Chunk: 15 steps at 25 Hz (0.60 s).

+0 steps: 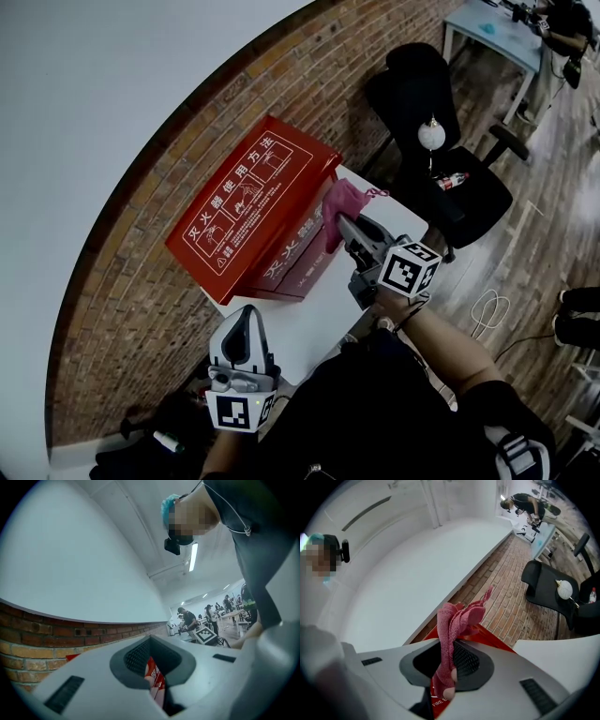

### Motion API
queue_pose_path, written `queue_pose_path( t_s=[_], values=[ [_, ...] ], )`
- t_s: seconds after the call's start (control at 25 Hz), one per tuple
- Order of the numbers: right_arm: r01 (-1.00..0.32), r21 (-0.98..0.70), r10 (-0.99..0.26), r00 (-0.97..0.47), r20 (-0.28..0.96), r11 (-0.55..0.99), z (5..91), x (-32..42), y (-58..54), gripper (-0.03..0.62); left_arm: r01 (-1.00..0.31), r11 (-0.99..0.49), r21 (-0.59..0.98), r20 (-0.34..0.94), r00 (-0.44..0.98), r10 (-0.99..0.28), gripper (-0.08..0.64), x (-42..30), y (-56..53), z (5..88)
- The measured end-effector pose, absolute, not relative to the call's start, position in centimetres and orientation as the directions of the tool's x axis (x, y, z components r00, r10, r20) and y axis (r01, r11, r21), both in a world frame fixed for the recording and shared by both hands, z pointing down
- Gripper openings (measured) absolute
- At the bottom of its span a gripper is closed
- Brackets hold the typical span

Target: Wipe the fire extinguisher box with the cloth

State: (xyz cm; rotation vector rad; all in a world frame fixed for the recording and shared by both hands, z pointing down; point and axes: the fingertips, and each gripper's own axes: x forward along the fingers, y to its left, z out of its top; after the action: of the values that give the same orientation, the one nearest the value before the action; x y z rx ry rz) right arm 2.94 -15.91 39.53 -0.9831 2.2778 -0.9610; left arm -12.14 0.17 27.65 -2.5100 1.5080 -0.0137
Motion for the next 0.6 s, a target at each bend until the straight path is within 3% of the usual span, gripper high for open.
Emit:
queue_pose_path(
  t_s=[0.6],
  values=[
    [-0.365,-0.789,-0.761,-0.62,-0.19,0.494,38.5,2.0,-17.5,0.074,-0.882,-0.432,-0.188,-0.078,0.452,-0.889,0.034,-12.4,0.9,28.3]
  ],
)
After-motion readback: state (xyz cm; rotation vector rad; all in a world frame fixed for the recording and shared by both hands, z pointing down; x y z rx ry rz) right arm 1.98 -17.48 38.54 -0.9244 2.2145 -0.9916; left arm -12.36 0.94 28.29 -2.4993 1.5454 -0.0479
